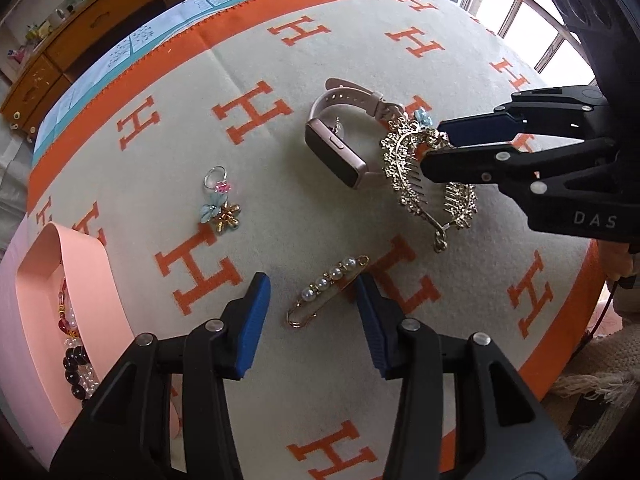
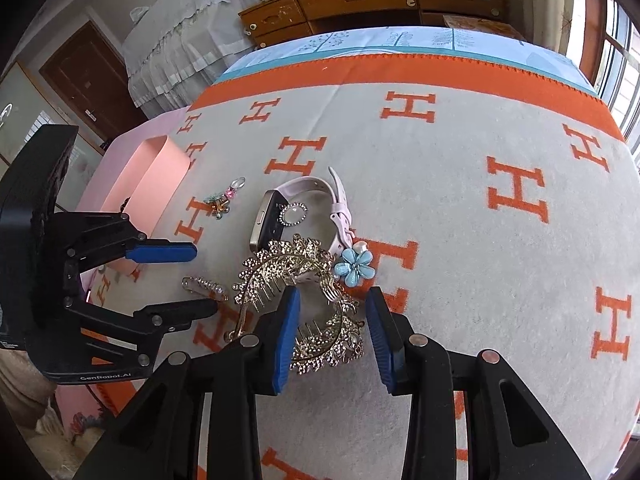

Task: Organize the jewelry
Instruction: 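Grasp the pearl safety-pin brooch with the left gripper while the right grasps the gold hair comb, then carry the brooch into the pink box while the right lowers the hair comb in and opens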

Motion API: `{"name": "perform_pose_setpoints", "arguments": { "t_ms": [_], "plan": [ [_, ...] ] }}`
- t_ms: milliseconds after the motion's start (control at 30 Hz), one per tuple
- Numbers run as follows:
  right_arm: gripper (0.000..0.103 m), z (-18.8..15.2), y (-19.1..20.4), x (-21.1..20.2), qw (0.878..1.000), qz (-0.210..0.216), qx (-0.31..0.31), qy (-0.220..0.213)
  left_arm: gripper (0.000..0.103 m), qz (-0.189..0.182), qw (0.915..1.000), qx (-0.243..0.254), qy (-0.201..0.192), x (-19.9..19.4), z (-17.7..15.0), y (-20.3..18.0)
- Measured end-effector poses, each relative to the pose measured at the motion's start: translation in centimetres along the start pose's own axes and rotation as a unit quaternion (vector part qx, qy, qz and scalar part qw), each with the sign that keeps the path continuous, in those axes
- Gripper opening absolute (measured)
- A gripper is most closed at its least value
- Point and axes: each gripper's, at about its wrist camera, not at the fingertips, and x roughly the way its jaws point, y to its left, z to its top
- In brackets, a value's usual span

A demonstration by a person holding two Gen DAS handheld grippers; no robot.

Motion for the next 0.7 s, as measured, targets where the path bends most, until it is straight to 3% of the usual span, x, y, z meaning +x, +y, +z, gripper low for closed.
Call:
{"name": "perform_pose_setpoints", "arguments": {
  "t_ms": [100, 233, 400, 700],
  "plan": [
    [0.021, -0.1, 0.0, 0.0, 1.000, -0.005, 0.000, 0.000, 0.023, -0.003, 1.0000, 0.006, 0.000, -0.1, 0.0, -0.5],
    [0.017, -0.2, 0.1, -0.1, 1.000, -0.007, 0.000, -0.003, 0.006, 0.000, 1.0000, 0.008, 0.002, 0.0, 0.2, -1.1],
    [0.016, -0.9, 0.2, -1.4, 1.000, -0.005, 0.006, -0.017, 0.005, 0.018, 0.9998, -0.008, -0.009, -0.3, -0.2, -1.7],
    [0.014, -1.4, 1.9, -4.8, 0.999, -0.002, -0.002, -0.046, 0.005, 0.017, 0.9970, -0.059, -0.048, -4.1, -1.8, -0.8]
  ]
}}
